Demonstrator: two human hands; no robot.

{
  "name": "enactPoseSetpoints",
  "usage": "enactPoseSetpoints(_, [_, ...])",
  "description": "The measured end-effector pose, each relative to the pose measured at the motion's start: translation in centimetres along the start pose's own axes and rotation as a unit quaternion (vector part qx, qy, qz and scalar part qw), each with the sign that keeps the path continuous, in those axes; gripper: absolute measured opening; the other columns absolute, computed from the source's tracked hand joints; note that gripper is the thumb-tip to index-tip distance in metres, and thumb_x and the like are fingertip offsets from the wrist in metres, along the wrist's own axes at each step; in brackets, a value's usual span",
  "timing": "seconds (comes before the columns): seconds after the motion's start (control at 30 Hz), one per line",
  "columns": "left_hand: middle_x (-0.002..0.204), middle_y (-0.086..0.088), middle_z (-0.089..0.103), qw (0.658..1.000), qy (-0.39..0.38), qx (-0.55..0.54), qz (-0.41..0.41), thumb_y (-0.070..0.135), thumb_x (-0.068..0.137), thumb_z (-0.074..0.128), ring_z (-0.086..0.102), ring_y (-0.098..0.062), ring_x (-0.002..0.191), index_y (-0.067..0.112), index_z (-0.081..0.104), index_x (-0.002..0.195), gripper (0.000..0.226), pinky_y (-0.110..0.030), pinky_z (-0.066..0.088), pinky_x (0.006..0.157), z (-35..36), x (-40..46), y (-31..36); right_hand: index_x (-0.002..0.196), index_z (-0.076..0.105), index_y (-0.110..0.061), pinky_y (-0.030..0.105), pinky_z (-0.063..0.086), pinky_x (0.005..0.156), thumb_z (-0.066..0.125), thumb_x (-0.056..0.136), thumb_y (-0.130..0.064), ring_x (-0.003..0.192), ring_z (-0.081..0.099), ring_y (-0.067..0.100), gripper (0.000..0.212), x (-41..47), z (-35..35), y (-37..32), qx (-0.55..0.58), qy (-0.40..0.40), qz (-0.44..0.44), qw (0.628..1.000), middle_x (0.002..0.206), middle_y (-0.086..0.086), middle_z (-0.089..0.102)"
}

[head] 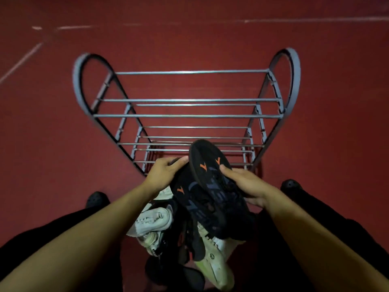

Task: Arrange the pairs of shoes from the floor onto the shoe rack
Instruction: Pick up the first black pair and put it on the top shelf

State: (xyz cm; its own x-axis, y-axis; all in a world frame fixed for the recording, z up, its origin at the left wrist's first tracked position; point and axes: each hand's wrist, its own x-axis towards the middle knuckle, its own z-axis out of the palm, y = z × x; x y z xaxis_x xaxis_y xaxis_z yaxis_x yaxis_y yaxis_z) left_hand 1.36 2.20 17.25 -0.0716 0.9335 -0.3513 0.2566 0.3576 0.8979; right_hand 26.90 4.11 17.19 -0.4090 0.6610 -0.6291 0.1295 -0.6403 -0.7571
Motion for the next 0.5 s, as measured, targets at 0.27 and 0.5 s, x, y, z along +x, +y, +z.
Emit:
enactPoseSetpoints(0.27, [0.054, -0.003, 0.069, 0.989, 0.095, -0.108, -0.035, 0.055, 0.079, 0.081, 0.06, -0.012, 0.044, 0.013, 0.073, 0.058, 0.048, -0.018, 0.041, 0.043, -4.8, -6.1, 4.2, 0.121, 0.069, -0.009, 0.047, 0.051, 0.104, 0.065, 0.094, -0.041, 0.108, 0.071, 0.027, 0.042, -4.2, 7.9, -2.0, -0.043, -0.01, -0.042, 0.998, 0.116, 0.008, 0.075])
enactPoseSetpoints(0.5, [0.105, -0.009, 0.079, 0.957, 0.04, -0.281, -0.057, 0.059, 0.089, 0.067, 0.075, -0.025, 0.094, 0.016, 0.08, 0.104, 0.048, -0.045, 0.057, 0.091, -5.8, -9.2, 3.2, 0.122, 0.068, -0.01, 0.049, 0.053, 0.1, 0.06, 0.097, -0.043, 0.105, 0.072, 0.031, 0.042, -4.8, 10.7, -1.1, 0.018, 0.053, -0.075, 0.996, 0.113, 0.011, 0.075])
